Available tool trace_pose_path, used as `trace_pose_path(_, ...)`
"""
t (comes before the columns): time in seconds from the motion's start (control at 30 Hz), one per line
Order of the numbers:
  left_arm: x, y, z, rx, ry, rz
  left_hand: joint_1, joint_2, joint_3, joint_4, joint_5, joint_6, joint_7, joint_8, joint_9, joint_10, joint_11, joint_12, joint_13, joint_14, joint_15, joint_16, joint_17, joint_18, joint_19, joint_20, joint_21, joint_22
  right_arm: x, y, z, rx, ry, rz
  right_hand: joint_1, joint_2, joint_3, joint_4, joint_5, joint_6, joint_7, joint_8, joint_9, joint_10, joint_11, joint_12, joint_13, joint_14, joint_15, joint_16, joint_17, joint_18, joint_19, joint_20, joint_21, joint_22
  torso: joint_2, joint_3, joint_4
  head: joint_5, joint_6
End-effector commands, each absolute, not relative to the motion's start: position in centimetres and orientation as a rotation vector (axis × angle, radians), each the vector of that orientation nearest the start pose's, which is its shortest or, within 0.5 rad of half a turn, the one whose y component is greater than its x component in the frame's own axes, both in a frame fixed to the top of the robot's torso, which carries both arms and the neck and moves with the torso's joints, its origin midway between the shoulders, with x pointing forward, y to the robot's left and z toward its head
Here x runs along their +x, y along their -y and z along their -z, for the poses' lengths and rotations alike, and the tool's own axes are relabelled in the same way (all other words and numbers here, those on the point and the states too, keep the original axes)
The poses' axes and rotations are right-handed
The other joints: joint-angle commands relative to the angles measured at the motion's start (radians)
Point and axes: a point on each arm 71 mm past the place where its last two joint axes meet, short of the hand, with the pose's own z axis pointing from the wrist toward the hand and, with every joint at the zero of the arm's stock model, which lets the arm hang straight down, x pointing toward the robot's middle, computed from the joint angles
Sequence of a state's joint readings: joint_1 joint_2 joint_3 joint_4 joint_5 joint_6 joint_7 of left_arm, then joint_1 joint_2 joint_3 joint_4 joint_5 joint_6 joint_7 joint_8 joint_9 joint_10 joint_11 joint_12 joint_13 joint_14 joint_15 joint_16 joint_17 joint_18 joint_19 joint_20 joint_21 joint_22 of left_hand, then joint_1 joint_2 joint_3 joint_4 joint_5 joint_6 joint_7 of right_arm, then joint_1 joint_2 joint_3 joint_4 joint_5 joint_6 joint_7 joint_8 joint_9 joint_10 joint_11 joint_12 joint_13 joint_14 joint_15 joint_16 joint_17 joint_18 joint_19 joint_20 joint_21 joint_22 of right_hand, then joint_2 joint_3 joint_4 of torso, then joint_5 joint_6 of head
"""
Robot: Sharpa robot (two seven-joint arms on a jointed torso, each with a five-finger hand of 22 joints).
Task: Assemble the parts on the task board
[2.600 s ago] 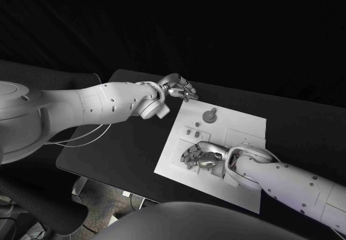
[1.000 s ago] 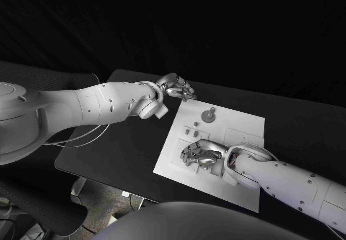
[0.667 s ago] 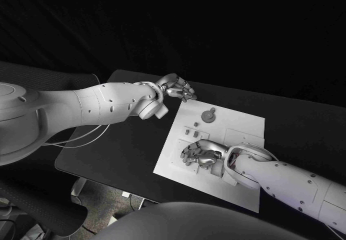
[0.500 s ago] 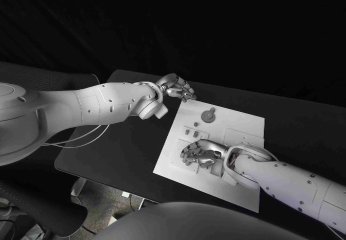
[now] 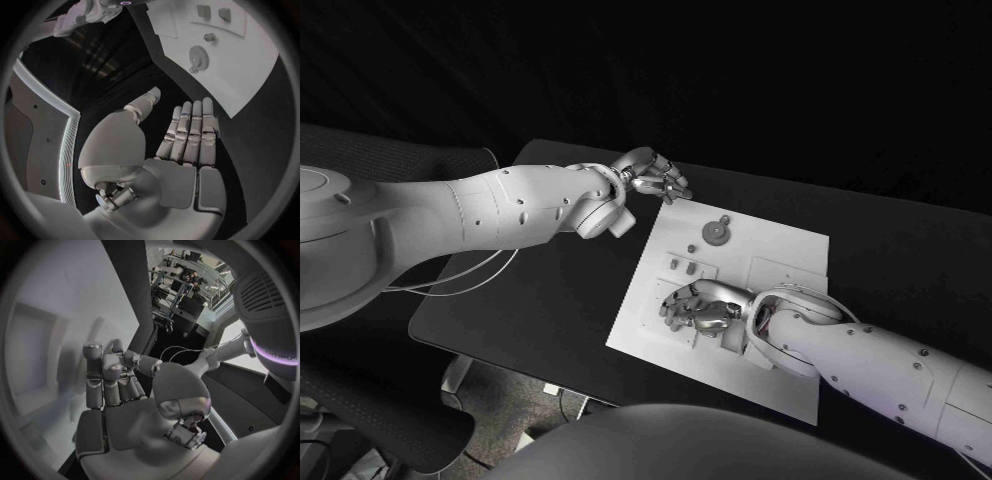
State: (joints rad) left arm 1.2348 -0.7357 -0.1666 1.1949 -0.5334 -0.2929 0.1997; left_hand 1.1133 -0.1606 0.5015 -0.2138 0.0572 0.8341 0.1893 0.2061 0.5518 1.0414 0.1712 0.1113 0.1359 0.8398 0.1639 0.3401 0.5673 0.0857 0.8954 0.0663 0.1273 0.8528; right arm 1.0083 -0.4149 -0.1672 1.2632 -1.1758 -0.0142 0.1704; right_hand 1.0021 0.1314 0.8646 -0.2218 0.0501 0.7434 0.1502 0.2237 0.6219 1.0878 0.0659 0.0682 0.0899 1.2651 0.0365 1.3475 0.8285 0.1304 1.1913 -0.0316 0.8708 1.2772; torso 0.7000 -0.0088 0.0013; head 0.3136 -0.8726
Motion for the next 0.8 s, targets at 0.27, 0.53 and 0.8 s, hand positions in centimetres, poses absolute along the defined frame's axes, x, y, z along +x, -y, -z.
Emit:
trace_pose_path(0.27,53.28,-25.03,22.52,-0.642,-1.706,1.018,0.001,0.005,0.002,0.003,-0.002,-0.002,0.006,0.005,-0.002,0.006,0.0,-0.005,-0.002,0.002,0.002,-0.006,0.001,0.013,-0.003,-0.001,-0.003,0.001,41.19,3.79,33.75,-0.343,-2.204,-1.201,0.0,-0.025,-0.016,-0.028,0.003,-0.003,0.028,-0.004,0.003,-0.221,0.101,0.005,-0.006,0.001,0.017,0.008,-0.005,0.131,-0.006,0.002,-0.009,0.001,0.0,0.0002,-0.0002,-0.002,0.0)
trace_pose_path(0.53,53.26,-25.07,22.53,-0.643,-1.706,1.017,0.002,0.004,0.002,0.003,-0.002,-0.003,0.006,0.005,-0.002,0.006,0.0,-0.006,-0.002,0.001,0.002,-0.007,0.001,0.013,-0.003,-0.001,-0.004,0.002,41.24,3.85,33.75,-0.339,-2.202,-1.197,0.005,-0.028,-0.022,-0.037,0.003,-0.009,0.026,-0.008,-0.005,-0.211,0.109,0.007,-0.009,-0.001,0.024,0.011,-0.008,0.131,-0.005,0.003,-0.013,0.0,0.0,0.0001,-0.0002,-0.004,0.0)
trace_pose_path(0.8,53.26,-25.09,22.53,-0.644,-1.707,1.016,0.002,0.004,0.002,0.002,-0.002,-0.003,0.006,0.005,-0.002,0.005,0.0,-0.006,-0.002,0.001,0.002,-0.007,0.001,0.013,-0.004,0.0,-0.004,0.002,41.22,3.84,33.76,-0.34,-2.205,-1.197,0.009,-0.035,-0.028,-0.046,0.003,-0.022,0.015,-0.016,-0.016,-0.212,0.118,0.004,-0.014,-0.005,0.033,0.015,-0.012,0.131,-0.003,0.006,-0.018,-0.001,0.0,0.0001,0.0,-0.005,0.0)
